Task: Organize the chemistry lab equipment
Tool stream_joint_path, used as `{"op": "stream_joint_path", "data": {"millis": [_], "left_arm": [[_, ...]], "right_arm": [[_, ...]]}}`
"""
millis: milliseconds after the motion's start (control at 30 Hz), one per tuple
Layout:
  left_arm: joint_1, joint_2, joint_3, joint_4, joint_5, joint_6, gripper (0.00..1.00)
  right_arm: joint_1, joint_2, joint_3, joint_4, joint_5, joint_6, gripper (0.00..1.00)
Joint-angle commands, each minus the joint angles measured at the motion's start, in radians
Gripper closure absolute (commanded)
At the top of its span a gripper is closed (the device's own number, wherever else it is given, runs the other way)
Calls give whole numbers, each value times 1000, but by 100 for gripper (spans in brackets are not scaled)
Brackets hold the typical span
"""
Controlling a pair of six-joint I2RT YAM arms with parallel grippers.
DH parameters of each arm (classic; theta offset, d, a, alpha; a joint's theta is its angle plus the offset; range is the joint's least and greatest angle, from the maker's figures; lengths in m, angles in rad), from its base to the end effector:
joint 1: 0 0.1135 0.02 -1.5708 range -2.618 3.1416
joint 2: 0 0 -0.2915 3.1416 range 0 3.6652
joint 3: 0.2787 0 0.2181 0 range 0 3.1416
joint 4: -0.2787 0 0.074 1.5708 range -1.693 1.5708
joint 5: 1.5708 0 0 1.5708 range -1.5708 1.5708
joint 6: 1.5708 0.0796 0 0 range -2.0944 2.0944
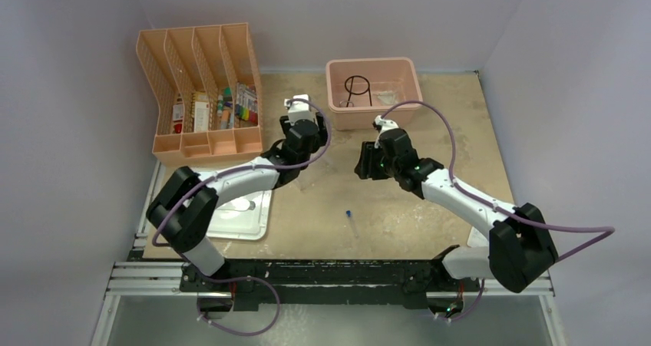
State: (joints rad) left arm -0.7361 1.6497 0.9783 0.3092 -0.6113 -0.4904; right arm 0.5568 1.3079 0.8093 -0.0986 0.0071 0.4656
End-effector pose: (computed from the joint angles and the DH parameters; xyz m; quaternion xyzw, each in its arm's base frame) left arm 0.3083 -0.2177 0.2713 -0.0735 0.7998 -0.1094 0.5856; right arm 0.2415 0.1497 0.2610 -0.0386 0.8830 0.2261 0.4095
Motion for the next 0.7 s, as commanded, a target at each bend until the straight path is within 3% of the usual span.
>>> {"op": "stream_joint_path", "data": {"millis": [0,200,333,467,667], "left_arm": [[28,-108,61,-146,38,-119,32],[37,-253,92,-420,38,-253,32],[41,-349,54,-557,60,-306,30],[41,-443,-25,-622,104,-338,26],[42,-543,-108,-648,151,-336,25]], "right_arm": [[-2,2,50,30,-15,-39,47],[16,30,69,-23,54,-49,46],[100,44,90,-110,152,-32,42],[236,78,106,-194,234,22,36],[339,117,64,-223,215,147,38]]}}
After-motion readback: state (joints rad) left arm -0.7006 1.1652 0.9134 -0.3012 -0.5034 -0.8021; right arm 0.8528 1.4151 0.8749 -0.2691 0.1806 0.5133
